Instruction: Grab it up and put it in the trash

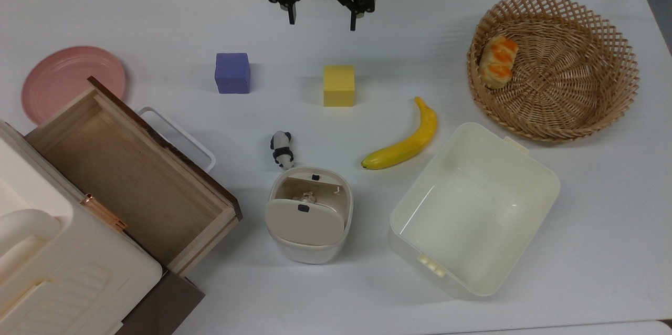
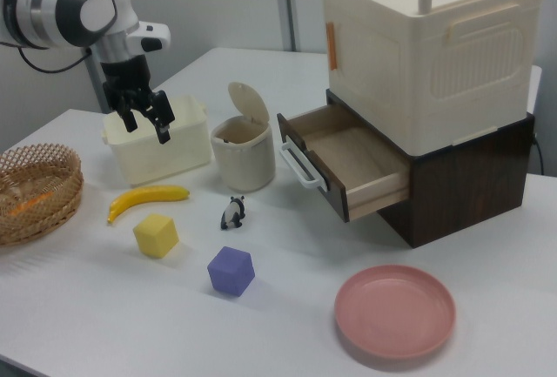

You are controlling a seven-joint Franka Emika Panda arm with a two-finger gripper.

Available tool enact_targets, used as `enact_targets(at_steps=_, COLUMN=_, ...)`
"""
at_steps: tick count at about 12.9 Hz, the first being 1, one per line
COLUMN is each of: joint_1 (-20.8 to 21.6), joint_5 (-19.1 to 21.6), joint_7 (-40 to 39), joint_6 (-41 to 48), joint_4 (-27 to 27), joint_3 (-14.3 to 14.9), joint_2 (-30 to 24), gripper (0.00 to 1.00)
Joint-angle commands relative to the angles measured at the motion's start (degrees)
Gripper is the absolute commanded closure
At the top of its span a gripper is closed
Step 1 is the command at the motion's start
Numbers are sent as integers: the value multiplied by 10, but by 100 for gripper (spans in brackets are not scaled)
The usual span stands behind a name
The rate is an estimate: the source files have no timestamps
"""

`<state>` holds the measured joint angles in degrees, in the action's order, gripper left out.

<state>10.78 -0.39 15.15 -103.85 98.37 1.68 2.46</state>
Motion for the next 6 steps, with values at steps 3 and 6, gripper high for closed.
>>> enact_targets(at_steps=3, joint_1=2, joint_5=13, joint_7=-8, joint_6=13, joint_4=10, joint_3=6, joint_2=-11, gripper=0)
enact_targets(at_steps=6, joint_1=5, joint_5=11, joint_7=-2, joint_6=20, joint_4=10, joint_3=3, joint_2=-11, gripper=0)
